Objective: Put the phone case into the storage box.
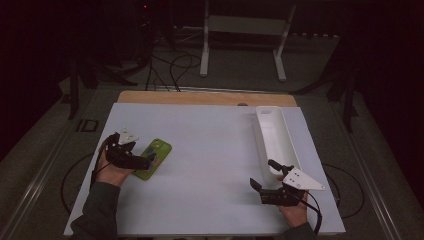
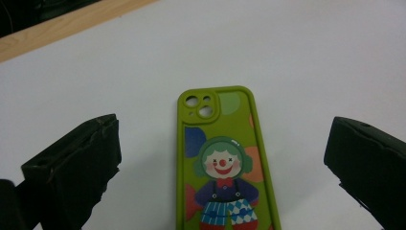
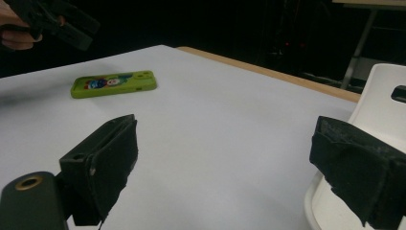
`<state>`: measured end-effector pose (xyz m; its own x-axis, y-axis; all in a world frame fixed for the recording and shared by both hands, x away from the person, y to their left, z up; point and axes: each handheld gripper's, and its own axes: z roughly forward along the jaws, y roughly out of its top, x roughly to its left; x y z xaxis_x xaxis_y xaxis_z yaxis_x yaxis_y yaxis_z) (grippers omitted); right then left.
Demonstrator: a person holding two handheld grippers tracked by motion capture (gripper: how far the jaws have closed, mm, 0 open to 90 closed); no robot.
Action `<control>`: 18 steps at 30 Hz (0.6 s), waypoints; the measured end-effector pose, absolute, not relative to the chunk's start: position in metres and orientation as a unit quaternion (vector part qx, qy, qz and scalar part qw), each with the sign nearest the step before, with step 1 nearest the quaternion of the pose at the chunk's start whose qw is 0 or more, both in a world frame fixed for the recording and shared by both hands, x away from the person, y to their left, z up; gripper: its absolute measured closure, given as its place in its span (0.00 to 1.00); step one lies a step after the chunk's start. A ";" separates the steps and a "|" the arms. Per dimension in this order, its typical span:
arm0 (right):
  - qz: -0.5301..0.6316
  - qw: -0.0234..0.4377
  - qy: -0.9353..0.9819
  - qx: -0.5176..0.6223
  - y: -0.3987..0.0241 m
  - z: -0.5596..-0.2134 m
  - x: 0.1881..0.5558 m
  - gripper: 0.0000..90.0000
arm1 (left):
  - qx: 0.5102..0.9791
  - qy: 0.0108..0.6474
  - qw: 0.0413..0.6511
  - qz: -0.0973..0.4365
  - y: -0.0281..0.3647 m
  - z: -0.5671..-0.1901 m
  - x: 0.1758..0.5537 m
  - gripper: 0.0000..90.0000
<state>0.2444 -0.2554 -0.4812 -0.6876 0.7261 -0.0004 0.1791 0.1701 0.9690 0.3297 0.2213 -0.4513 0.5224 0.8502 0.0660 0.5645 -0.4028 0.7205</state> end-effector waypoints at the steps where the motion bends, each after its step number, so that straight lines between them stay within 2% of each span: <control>1: 0.564 0.243 0.725 0.312 -0.256 -0.481 0.244 0.10 | 0.809 0.439 0.326 0.216 0.221 -0.452 0.331 0.00; 18: 0.564 0.240 0.726 0.312 -0.255 -0.481 0.244 0.10 | 0.827 0.446 0.280 0.197 0.218 -0.463 0.344 0.00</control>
